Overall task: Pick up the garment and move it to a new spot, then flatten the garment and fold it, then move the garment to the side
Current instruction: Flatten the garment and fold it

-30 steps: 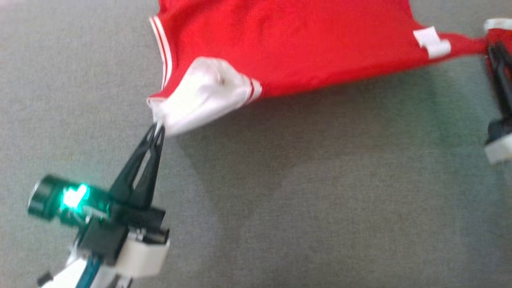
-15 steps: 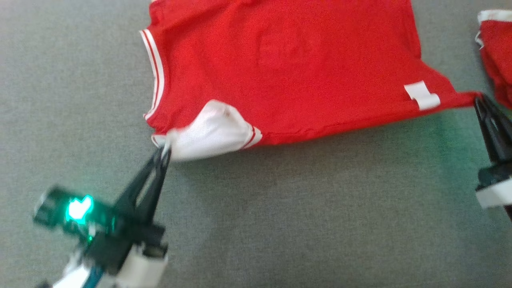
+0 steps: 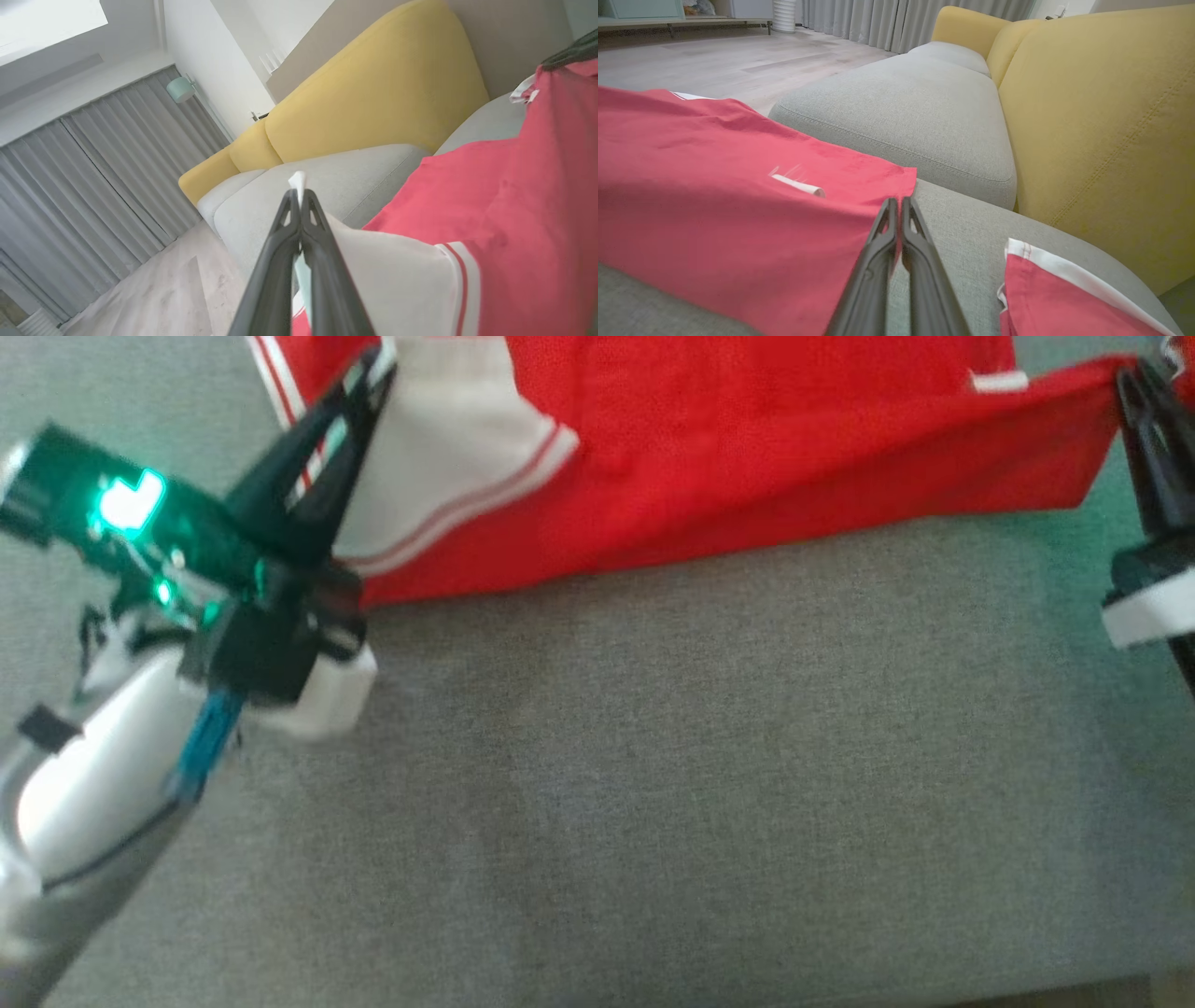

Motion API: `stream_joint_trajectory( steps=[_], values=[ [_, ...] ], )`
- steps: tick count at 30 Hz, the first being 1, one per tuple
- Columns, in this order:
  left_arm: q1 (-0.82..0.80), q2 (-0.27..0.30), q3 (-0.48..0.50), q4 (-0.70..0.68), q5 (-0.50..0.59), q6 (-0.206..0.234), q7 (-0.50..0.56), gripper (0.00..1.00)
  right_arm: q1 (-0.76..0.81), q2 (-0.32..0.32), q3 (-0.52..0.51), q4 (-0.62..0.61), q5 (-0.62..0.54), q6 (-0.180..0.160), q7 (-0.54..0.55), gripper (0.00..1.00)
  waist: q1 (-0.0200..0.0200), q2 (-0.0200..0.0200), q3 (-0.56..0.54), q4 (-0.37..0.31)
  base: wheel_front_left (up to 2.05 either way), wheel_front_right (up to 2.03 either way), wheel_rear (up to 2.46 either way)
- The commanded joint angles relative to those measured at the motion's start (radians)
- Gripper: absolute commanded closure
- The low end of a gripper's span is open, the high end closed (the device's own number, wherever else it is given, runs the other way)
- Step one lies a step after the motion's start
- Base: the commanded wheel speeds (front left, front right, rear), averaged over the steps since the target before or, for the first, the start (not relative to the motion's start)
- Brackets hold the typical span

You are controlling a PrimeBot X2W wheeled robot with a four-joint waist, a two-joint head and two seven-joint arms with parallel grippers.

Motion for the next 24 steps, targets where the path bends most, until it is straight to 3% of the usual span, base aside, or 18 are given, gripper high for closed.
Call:
stream_joint_trajectory(
  steps=[1, 7, 8, 9, 10, 11, 18, 24],
  values=[
    [-0.058, 0.027, 0.057, 0.01, 0.017, -0.006, -0.004, 1.0, -0.018, -0.014, 0.019, 0.002, -0.006, -0.001, -0.005, 1.0, -0.0003, 0.0, 0.021, -0.005, 0.0, 0.0, 0.0],
    [-0.111, -0.009, 0.068, 0.158, 0.015, -0.001, -0.003, 1.0, -0.11, 0.008, 0.096, 0.088, 0.014, -0.001, -0.005, 1.0, -0.0003, 0.0, 0.048, -0.005, 0.0, 0.0, 0.0],
    [-0.117, -0.019, 0.072, 0.186, 0.008, 0.002, 0.0, 0.84, -0.125, 0.012, 0.11, 0.103, 0.019, -0.001, -0.005, 1.0, -0.0003, 0.0, 0.052, -0.004, 0.0, 0.0, 0.0],
    [-0.12, -0.029, 0.074, 0.209, 0.0, 0.004, 0.004, 0.5, -0.139, 0.017, 0.12, 0.117, 0.026, -0.001, -0.005, 0.85, -0.0003, 0.0, 0.055, -0.002, 0.0, 0.0, 0.0],
    [-0.121, -0.038, 0.076, 0.228, -0.008, 0.006, 0.005, 0.0, -0.15, 0.022, 0.126, 0.128, 0.031, -0.001, -0.005, 0.09, -0.0003, 0.0, 0.057, -0.001, 0.0, 0.0, 0.0],
    [-0.12, -0.047, 0.08, 0.243, -0.016, 0.011, 0.005, 0.0, -0.16, 0.028, 0.128, 0.136, 0.034, -0.001, -0.005, 0.0, -0.0003, 0.0, 0.059, 0.0, 0.0, 0.0, 0.0],
    [0.025, -0.118, 0.153, 0.237, -0.16, 0.093, 0.008, 0.0, -0.138, 0.069, 0.085, 0.126, 0.028, -0.001, -0.005, 0.0, -0.0003, 0.0, 0.028, 0.0, 0.0, 0.0, 0.0],
    [0.214, -0.142, 0.184, 0.174, -0.253, 0.173, 0.054, 0.0, -0.076, 0.108, 0.057, 0.122, 0.014, -0.001, -0.005, 0.0, -0.0003, 0.0, -0.01, -0.01, 0.0, 0.0, 0.0]
  ],
)
